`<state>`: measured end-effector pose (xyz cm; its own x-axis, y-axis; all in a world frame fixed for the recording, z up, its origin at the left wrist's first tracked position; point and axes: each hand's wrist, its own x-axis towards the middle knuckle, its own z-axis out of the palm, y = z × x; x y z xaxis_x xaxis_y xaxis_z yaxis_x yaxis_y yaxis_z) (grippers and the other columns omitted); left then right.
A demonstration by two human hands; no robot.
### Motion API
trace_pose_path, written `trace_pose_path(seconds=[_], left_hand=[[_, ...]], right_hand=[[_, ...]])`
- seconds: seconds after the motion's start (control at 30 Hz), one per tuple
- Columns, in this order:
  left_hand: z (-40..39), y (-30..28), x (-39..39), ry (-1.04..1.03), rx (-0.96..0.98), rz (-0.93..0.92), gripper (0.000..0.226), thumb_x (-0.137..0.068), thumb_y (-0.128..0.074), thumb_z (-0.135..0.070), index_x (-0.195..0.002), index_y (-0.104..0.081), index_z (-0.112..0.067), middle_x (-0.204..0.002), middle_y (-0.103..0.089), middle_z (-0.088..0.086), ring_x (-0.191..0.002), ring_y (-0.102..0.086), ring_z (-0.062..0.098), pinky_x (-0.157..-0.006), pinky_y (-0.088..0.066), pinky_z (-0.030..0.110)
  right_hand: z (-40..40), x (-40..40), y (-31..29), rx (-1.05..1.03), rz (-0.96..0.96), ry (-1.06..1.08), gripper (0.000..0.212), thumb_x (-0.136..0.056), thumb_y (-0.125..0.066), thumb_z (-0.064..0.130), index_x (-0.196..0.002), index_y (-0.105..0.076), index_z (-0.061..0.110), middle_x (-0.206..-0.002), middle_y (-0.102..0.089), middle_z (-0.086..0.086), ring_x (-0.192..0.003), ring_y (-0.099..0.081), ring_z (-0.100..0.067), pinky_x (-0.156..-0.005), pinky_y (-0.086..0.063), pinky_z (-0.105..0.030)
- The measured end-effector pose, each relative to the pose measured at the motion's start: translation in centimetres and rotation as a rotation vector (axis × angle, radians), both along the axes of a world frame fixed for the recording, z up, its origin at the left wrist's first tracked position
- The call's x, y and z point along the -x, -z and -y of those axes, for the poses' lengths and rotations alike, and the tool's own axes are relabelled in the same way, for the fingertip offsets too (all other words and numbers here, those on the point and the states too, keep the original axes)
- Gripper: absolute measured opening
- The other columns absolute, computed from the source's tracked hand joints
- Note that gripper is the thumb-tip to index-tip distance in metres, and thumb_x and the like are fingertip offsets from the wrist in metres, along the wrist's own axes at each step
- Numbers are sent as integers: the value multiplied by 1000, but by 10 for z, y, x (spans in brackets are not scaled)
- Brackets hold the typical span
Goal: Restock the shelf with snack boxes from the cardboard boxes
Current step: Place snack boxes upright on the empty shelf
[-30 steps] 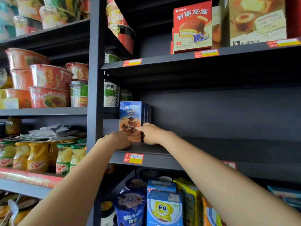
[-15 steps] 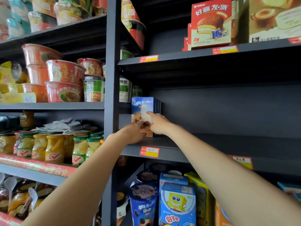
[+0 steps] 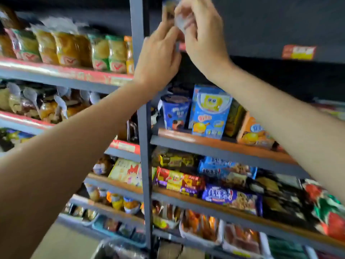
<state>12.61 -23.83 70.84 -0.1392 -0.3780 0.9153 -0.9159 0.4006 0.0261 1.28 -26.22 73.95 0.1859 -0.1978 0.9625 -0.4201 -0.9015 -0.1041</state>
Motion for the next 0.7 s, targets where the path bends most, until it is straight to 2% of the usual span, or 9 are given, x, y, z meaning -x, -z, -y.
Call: trace_pose_path(seconds=[0.03, 0.13, 0.2, 0.33, 0.37, 0.43, 0.5, 0.57, 0.7], left_hand=[[-11, 31, -3, 26, -28, -20, 27, -79, -44, -9, -100, -58, 2, -105, -57, 21, -89, -45, 26, -70, -34, 32], [-42, 148, -14, 95, -263, -2, 30, -75, -47, -9, -101, -59, -1, -99, -60, 25, -90, -49, 31, -66, -35, 37], [-64, 233, -24, 83, -456, 33, 34, -73, -46, -11, -102, -61, 0, -99, -61, 29, -82, -60, 40, -60, -44, 37], [-106, 376, -44, 47, -888, 66, 44, -68, -36, -18, -94, -65, 0, -96, -62, 26, -81, -62, 45, -62, -53, 47], [-117, 404, -47, 12, -998, 80, 43, -70, -36, -19, -97, -65, -2, -98, -61, 24, -84, -62, 43, -66, -53, 46], [-140, 458, -51, -123, -1284, 78, 37, -83, -42, -20, -114, -59, -9, -118, -55, 16, -109, -54, 37, -87, -44, 44], [-164, 517, -58, -283, -1628, 0, 39, -91, -45, -26, -128, -48, -15, -134, -44, 10, -126, -40, 31, -102, -32, 42], [-191, 572, -66, -382, -1869, -57, 46, -91, -47, -29, -135, -41, -15, -141, -40, 9, -130, -37, 32, -104, -30, 42], [-235, 657, -80, -471, -2025, -105, 43, -93, -41, -25, -135, -37, -17, -140, -43, 7, -129, -41, 31, -104, -30, 40]], right_hand=[[-14, -3, 29, 19, -9, -34, 35, -74, -33, 2, -90, -64, -5, -86, -63, -17, -78, -54, -13, -71, -34, -9], [-45, -16, 138, -93, -217, -123, 30, -72, -36, -7, -89, -61, -6, -85, -59, -20, -80, -56, -25, -72, -42, -26], [-63, -23, 218, -305, -364, -160, 33, -71, -33, -3, -90, -60, -5, -89, -57, -20, -85, -54, -29, -76, -43, -34], [-89, -23, 381, -701, -621, -117, 46, -74, -31, 11, -106, -62, -1, -106, -61, -19, -101, -51, -29, -79, -39, -35], [-98, -19, 415, -782, -680, -112, 43, -77, -33, 9, -107, -61, 0, -107, -61, -18, -101, -51, -29, -77, -40, -37], [-114, -9, 482, -991, -823, -108, 38, -83, -36, -1, -116, -56, 1, -117, -55, -17, -108, -52, -32, -74, -36, -33], [-131, 7, 550, -1247, -1043, -81, 43, -89, -35, -9, -128, -46, 4, -133, -42, -12, -123, -41, -32, -80, -34, -25], [-145, 20, 613, -1378, -1210, -59, 41, -88, -33, -11, -124, -45, 6, -131, -39, -9, -124, -37, -33, -93, -38, -35], [-160, 16, 706, -1503, -1367, -32, 36, -91, -39, -2, -125, -44, 9, -129, -40, -10, -119, -42, -31, -94, -40, -41]])
